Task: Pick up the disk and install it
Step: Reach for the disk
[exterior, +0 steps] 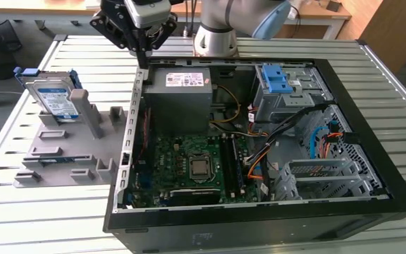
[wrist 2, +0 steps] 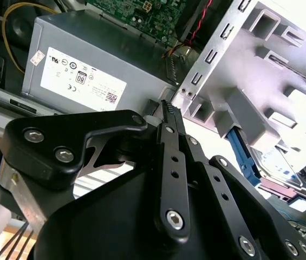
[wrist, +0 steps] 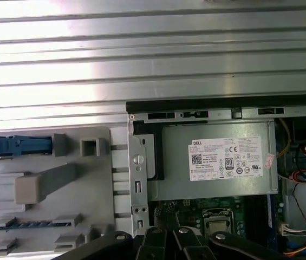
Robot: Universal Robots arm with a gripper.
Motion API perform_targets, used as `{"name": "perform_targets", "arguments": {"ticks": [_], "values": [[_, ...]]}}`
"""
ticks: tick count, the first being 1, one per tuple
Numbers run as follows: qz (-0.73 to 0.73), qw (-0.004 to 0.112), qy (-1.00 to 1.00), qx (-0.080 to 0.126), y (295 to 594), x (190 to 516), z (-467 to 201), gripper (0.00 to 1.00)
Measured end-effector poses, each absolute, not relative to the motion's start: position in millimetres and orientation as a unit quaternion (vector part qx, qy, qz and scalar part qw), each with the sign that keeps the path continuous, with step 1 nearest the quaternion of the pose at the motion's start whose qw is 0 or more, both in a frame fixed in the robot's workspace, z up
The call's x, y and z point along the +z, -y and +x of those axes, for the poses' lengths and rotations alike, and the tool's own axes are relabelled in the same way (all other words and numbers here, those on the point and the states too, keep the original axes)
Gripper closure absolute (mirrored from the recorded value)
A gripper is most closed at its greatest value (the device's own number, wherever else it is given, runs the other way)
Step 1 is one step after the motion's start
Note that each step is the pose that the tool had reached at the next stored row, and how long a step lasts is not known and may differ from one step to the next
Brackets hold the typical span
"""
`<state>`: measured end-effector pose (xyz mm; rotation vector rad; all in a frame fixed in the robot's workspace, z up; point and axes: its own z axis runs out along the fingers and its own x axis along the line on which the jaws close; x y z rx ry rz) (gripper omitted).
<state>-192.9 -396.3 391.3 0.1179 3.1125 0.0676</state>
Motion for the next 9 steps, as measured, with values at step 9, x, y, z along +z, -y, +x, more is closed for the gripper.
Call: {"name": "perform_targets", "arguments": {"ticks": [9], "values": [[0.038, 0.013, -0.999, 0.022, 395.7, 391.0, -204.0, 0.89]]}}
